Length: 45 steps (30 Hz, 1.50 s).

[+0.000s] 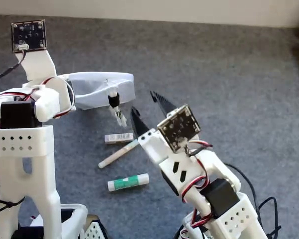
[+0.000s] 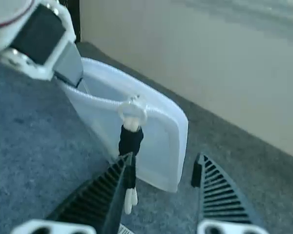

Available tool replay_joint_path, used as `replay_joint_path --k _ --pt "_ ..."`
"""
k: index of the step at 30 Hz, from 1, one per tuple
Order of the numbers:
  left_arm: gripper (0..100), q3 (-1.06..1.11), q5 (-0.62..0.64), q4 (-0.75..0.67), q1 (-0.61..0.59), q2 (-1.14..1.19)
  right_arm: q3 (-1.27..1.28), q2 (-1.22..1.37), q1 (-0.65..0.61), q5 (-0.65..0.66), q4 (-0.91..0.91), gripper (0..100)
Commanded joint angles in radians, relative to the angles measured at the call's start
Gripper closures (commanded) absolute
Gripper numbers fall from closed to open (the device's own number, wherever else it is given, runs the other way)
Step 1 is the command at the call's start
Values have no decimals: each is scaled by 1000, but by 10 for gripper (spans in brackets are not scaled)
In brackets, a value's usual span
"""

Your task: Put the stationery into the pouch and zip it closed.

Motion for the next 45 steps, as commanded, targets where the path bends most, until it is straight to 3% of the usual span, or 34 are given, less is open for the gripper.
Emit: replay_joint_path --k 1,6,14,22,40,45 --pt "992 51 14 2 -39 38 -4 -16 8 -14 114 815" --pt "992 50 14 0 -41 38 81 -16 -8 -8 223 815" --pt "992 53 14 0 -41 38 266 -16 -160 -6 223 815" --pt "992 50 14 0 -61 38 291 -1 -297 -6 222 815" --pt "992 53 14 0 -61 38 61 630 -495 91 148 815" --pt "992 53 12 0 -61 38 19 759 -486 91 33 815"
